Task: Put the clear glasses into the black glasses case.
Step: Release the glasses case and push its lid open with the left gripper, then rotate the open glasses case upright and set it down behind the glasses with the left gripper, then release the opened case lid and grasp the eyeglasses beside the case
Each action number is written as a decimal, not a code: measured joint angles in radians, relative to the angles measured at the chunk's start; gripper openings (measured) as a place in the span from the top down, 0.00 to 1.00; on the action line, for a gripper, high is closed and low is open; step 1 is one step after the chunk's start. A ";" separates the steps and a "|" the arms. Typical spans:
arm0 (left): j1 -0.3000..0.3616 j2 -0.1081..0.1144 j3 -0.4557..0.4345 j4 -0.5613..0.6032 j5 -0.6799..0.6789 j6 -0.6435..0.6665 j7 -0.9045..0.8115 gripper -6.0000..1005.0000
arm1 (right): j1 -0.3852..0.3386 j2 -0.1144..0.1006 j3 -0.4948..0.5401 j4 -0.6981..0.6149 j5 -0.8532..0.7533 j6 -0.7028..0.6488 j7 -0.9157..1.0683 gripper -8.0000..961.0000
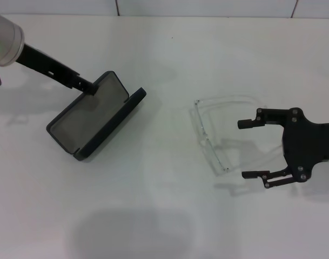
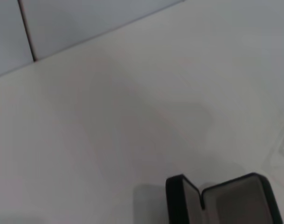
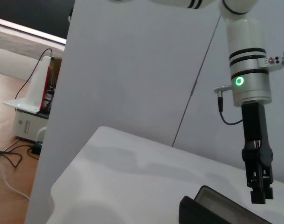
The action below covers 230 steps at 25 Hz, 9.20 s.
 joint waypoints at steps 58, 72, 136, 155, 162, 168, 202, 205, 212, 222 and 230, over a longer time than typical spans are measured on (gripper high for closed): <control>0.008 -0.101 0.120 0.054 0.047 -0.247 0.191 0.83 | 0.001 0.030 0.000 -0.016 -0.043 -0.003 -0.024 0.16; 0.115 -0.102 0.480 0.039 -0.084 -0.696 0.394 0.83 | -0.011 0.032 0.010 -0.011 -0.042 0.010 -0.039 0.16; 0.339 -0.104 0.940 0.060 -0.117 -1.288 0.649 0.60 | -0.049 0.032 0.010 -0.018 -0.040 0.012 -0.068 0.16; 0.304 -0.100 0.766 0.195 -0.284 -0.855 0.668 0.52 | -0.050 0.035 0.010 -0.015 -0.042 0.011 -0.067 0.15; 0.279 -0.100 0.503 0.131 -0.819 -0.534 0.934 0.52 | -0.052 0.036 0.010 -0.012 -0.043 0.012 -0.077 0.16; 0.213 -0.099 0.193 -0.150 -1.215 -0.308 1.056 0.52 | -0.063 0.041 0.034 -0.015 -0.033 0.009 -0.078 0.15; 0.260 -0.107 0.136 -0.673 -1.750 -0.195 1.679 0.52 | 0.352 0.071 -0.317 -0.584 -0.748 0.088 0.799 0.16; 0.263 -0.106 0.135 -0.678 -1.750 -0.195 1.679 0.52 | 0.344 0.069 -0.319 -0.587 -0.748 0.133 0.727 0.16; 0.265 -0.106 0.130 -0.685 -1.754 -0.195 1.673 0.52 | 0.387 0.066 -0.326 -0.590 -0.759 0.122 0.612 0.16; 0.264 -0.107 0.129 -0.704 -1.801 -0.195 1.669 0.52 | 0.428 0.073 -0.463 -0.587 -0.823 0.121 0.433 0.18; 0.255 -0.109 0.131 -0.750 -1.841 -0.187 1.676 0.52 | 0.407 0.076 -0.542 -0.576 -0.842 0.133 0.367 0.20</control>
